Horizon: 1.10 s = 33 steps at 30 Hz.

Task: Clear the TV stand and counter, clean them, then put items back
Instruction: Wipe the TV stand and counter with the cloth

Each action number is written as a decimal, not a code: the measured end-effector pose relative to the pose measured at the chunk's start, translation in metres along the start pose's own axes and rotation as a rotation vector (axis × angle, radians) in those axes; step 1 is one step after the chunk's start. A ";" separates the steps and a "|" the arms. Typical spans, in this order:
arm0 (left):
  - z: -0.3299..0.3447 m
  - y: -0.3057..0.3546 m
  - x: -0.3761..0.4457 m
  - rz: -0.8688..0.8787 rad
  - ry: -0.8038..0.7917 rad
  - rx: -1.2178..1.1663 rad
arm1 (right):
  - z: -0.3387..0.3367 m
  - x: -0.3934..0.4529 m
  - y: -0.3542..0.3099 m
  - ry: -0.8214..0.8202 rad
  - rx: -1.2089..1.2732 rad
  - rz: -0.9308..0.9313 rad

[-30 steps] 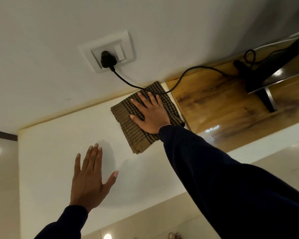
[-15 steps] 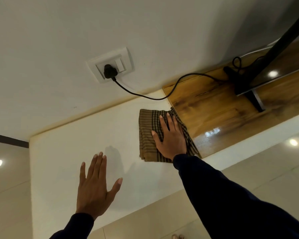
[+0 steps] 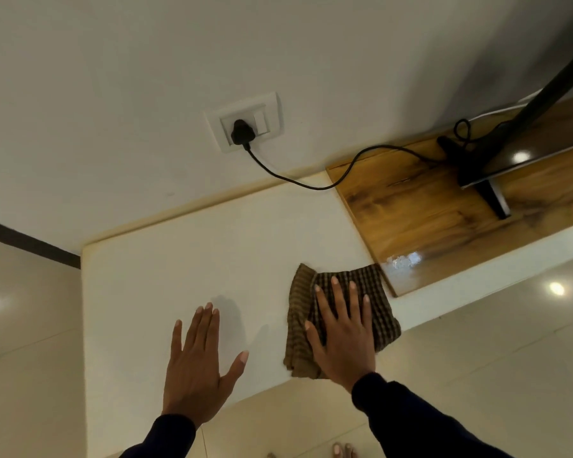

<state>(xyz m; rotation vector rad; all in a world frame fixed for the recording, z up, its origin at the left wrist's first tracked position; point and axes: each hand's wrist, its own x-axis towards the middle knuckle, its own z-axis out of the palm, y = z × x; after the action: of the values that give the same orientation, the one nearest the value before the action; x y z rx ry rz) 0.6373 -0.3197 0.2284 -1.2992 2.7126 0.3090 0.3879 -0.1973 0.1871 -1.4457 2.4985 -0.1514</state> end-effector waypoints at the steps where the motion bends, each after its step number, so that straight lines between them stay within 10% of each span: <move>1: 0.002 -0.003 -0.004 -0.001 -0.003 -0.012 | 0.002 -0.006 -0.012 -0.018 0.004 -0.023; 16: 0.013 -0.114 -0.087 -0.248 0.050 -0.147 | 0.050 -0.026 -0.234 -0.217 0.037 -0.517; 33: -0.005 -0.188 -0.115 -0.388 0.062 -0.093 | 0.080 -0.025 -0.326 -0.289 -0.020 -0.972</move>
<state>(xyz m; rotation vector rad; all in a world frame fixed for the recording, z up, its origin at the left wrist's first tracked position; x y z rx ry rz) 0.8555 -0.3484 0.2304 -1.8459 2.4407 0.3607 0.6944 -0.3369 0.1832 -2.3530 1.4036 -0.0754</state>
